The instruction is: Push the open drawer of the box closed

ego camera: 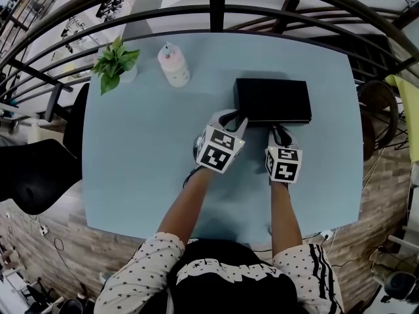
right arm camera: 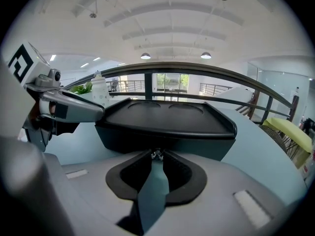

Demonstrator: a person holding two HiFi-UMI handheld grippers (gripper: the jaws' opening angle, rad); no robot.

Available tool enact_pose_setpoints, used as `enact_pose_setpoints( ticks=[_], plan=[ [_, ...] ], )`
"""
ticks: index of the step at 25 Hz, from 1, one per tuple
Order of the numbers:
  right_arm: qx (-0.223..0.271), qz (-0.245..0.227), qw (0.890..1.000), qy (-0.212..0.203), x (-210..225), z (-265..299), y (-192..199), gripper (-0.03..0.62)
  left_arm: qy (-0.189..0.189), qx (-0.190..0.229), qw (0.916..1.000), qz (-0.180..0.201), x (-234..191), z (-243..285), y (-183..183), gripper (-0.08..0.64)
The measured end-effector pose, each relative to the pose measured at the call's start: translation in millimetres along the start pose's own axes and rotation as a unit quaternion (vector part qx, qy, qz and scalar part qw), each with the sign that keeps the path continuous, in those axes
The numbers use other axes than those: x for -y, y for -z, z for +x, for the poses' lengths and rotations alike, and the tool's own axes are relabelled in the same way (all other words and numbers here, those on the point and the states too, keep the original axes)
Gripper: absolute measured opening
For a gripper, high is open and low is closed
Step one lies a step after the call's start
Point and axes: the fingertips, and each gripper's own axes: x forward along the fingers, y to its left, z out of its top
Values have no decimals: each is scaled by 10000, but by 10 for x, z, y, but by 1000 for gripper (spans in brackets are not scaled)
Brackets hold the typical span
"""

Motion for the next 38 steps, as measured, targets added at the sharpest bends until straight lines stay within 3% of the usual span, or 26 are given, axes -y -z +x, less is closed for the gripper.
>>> enact_pose_setpoints(
  ticks=[20,27,32,38],
  plan=[
    [83,33,10000,-15,-5,35,-41,77,-23,133,9999,-34,-4,-2,-22,0],
    [100,59,9999,-119,0,-8,-41,89,-73,257,9995,-176,12,1,-14,0],
    [224,142,9995,-151,44,-179,-56,133,214,228,9976,-611,21,-70,-10,0],
    [485,456,9973,-305,79,-489,-88,133,217,676,9954,-639,136,-322,-231,0]
  ],
)
